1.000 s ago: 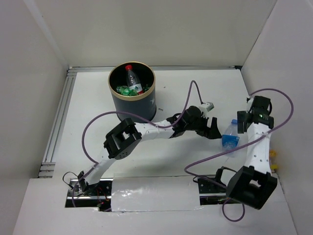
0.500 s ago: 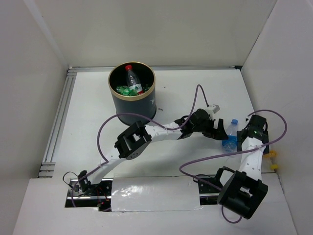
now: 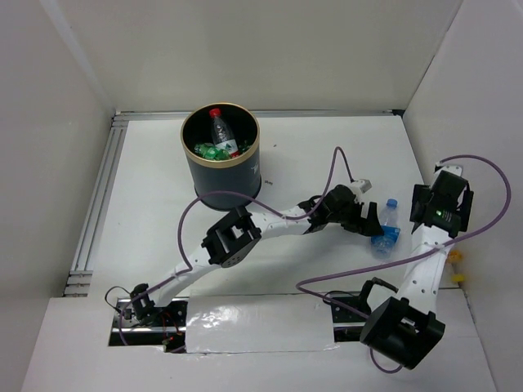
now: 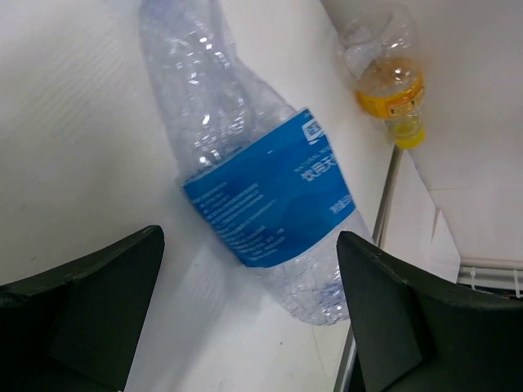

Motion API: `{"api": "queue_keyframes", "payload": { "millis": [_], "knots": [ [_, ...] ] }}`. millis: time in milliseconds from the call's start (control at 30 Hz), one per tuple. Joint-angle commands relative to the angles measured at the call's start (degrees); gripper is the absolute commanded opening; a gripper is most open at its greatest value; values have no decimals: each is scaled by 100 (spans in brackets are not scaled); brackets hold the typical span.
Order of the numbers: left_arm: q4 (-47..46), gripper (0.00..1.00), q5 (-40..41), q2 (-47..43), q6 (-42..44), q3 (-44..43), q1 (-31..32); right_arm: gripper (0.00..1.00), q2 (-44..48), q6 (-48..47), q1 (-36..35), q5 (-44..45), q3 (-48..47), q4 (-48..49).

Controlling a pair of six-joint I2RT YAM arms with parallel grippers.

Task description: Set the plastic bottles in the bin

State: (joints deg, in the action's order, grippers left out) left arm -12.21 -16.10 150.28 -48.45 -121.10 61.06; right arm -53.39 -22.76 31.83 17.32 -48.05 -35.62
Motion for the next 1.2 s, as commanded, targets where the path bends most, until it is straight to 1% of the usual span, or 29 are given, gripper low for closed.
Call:
{"api": "queue_keyframes", "payload": {
  "millis": [0,167,200,267,300,333,367,400,467,533,667,733,800,833,867,933,1033,1167],
  "knots": [
    [61,100,-359,248,-68,-415,82,91,-58,483,33,-247,-328,292],
    [8,98,-754,458,-262,-362,134,91,-58,352,33,-300,-135,362],
    [104,98,-754,554,-262,-527,195,91,-58,291,33,-300,-56,362],
    [462,93,-816,773,-148,-948,248,91,-119,176,33,-352,-3,362],
    [465,93,-816,827,-148,-1046,249,91,-119,176,33,-352,50,362],
    [526,88,-816,828,-148,-1047,301,91,-119,115,33,-413,50,362],
    [526,78,-816,828,-148,-1047,301,91,-119,114,33,-414,111,362],
    [526,75,-816,828,-200,-952,301,91,-119,114,33,-414,112,362],
    [465,75,-763,776,-200,-898,301,90,-251,-43,33,-483,164,362],
    [465,81,-702,775,-200,-819,301,88,-574,-166,33,-484,226,161],
    [465,84,-588,661,-200,-766,301,85,-823,-220,86,-484,419,160],
    [465,87,-588,661,-200,-766,301,84,-901,-281,86,-537,420,108],
    [413,87,-535,591,-200,-713,301,83,-1076,-421,139,-729,420,-15],
    [412,89,-474,590,-200,-713,301,83,-1199,-491,243,-809,420,-85],
    [360,89,-473,590,-200,-713,301,82,-1427,-562,305,-905,420,-155],
    [412,89,-473,590,-200,-713,301,80,-1578,-728,498,-1142,420,-218],
    [412,90,-473,590,-148,-784,301,80,-1745,-861,499,-1214,472,-218],
    [412,90,-473,643,-148,-836,249,79,-2079,-923,236,-1283,595,-218]
  ]
}}
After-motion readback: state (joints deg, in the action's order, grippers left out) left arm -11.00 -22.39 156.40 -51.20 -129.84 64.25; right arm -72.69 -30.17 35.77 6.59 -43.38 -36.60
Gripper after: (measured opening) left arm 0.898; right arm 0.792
